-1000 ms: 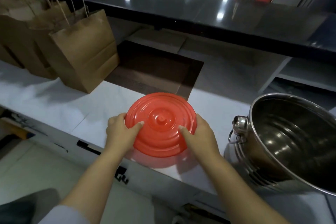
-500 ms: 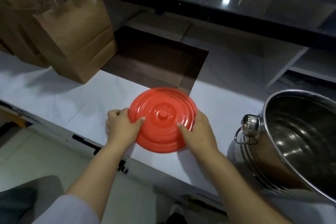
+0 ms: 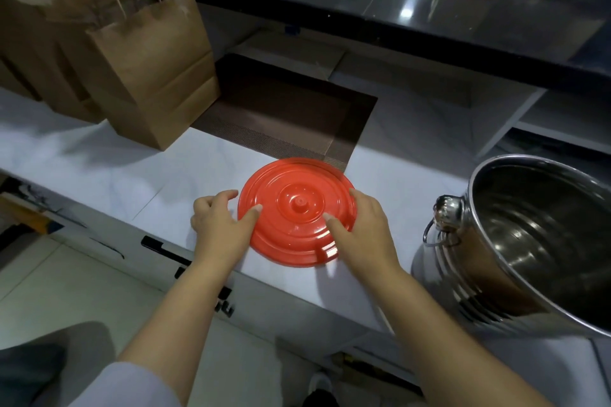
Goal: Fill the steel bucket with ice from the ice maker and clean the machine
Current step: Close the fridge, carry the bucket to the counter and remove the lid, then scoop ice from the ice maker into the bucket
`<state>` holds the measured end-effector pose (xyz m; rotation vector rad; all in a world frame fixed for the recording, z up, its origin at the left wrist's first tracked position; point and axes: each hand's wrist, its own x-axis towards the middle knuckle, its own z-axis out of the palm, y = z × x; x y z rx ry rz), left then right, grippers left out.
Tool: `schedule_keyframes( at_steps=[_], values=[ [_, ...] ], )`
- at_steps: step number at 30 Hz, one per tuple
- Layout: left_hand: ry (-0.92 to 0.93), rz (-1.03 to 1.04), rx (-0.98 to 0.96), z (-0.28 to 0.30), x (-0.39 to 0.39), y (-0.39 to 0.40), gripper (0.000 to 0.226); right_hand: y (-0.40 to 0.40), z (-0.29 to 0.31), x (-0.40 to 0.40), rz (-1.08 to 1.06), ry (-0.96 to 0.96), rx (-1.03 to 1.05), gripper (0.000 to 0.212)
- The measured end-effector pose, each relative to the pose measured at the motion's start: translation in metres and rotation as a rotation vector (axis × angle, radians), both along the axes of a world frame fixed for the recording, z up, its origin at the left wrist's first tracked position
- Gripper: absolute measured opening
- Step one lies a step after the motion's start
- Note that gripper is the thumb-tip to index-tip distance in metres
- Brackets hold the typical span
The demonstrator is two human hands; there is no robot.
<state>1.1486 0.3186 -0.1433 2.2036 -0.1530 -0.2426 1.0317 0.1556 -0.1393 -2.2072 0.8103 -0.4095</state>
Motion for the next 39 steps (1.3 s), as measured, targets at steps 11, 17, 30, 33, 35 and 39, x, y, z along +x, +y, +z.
schedule_keyframes(
  at_steps=[11,17,30,33,35,39],
  values=[
    [-0.105,-0.13,-0.278,0.044,-0.038,0.017,0.021,0.038,0.058,-0.031,0.048,-0.245,0.134,0.018],
    [-0.166,-0.191,-0.345,0.078,-0.063,0.015,0.015,0.047,0.092,-0.058,0.099,-0.373,0.116,0.009],
    [-0.404,-0.268,-0.436,0.138,-0.141,-0.019,0.021,0.022,0.146,-0.136,0.192,-0.587,-0.034,0.007],
    [-0.465,-0.287,-0.448,0.15,-0.169,-0.031,0.018,0.009,0.156,-0.166,0.193,-0.616,-0.056,0.004],
    [-0.501,-0.298,-0.458,0.157,-0.191,-0.041,0.015,-0.001,0.161,-0.192,0.177,-0.63,-0.083,0.005],
    [-0.554,-0.33,-0.518,0.169,-0.232,-0.057,0.01,-0.018,0.167,-0.241,0.148,-0.64,-0.09,0.004]
  ],
)
